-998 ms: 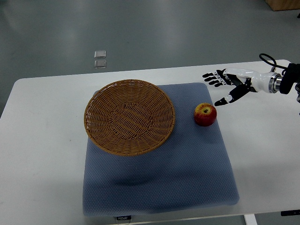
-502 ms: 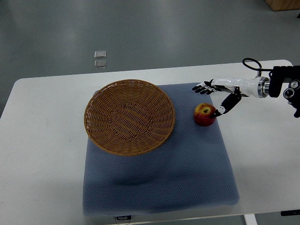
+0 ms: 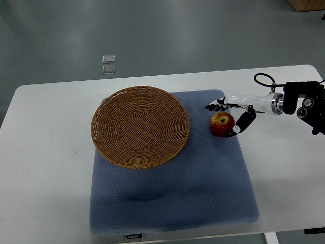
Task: Place red apple in basket with right hand
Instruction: 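Reach the right hand toward the red apple and open its fingers, then close the right hand fingers around the red apple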
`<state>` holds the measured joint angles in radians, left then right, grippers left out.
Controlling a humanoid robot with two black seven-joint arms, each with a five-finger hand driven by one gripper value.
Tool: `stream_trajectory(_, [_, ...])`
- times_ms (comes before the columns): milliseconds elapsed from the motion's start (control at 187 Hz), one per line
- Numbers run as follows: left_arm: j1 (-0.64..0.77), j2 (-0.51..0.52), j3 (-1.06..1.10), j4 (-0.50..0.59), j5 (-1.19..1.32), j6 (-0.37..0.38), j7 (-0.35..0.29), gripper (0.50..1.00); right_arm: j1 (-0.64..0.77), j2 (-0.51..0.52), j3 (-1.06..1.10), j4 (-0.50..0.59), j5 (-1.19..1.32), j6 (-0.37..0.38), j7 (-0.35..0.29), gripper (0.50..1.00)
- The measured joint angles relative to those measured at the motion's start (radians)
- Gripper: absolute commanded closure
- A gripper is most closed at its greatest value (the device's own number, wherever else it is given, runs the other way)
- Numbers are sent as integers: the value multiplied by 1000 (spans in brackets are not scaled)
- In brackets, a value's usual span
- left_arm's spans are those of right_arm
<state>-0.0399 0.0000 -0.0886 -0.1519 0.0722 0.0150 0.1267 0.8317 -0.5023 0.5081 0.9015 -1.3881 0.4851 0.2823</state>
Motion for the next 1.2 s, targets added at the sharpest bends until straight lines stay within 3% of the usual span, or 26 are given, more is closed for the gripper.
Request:
stream_trajectory(331, [0, 0, 0, 5, 0, 0, 0, 500, -4, 2, -4, 0, -5, -25, 0, 623])
stream_trajectory(683, [0, 0, 1, 3, 0, 0, 0, 500, -3, 0, -65, -6, -33, -55, 16, 638])
stream_trajectory(689, [0, 0, 1, 3, 0, 0, 0, 500, -3, 0, -65, -6, -33, -56, 16, 664])
stream_trajectory(758, [0, 0, 1, 4, 0, 0, 0, 500, -3, 0, -68, -8, -37, -65, 18, 720])
stream_trajectory(795, [0, 0, 0, 4, 0, 0, 0, 500, -3, 0, -68, -9, -38, -69, 19, 775])
stream_trajectory(843, [0, 0, 0, 4, 0, 0, 0, 500, -2, 0, -68, -10, -38, -73, 19, 775])
stream_trajectory(849, [0, 0, 0, 4, 0, 0, 0, 500, -2, 0, -68, -11, -38, -73, 19, 835])
stream_trajectory(945, [0, 0, 0, 5, 0, 0, 0, 500, 0, 1, -68, -12, -38, -75, 20, 967])
stream_trajectory(998, [0, 0, 0, 6, 0, 0, 0, 500, 2, 1, -68, -13, -38, -76, 20, 967])
stream_trajectory(1009, [0, 0, 0, 6, 0, 0, 0, 500, 2, 1, -67, -13, -38, -76, 20, 1000])
stream_trajectory(1201, [0, 0, 0, 6, 0, 0, 0, 500, 44, 3, -53, -8, -21, -107, 35, 1000])
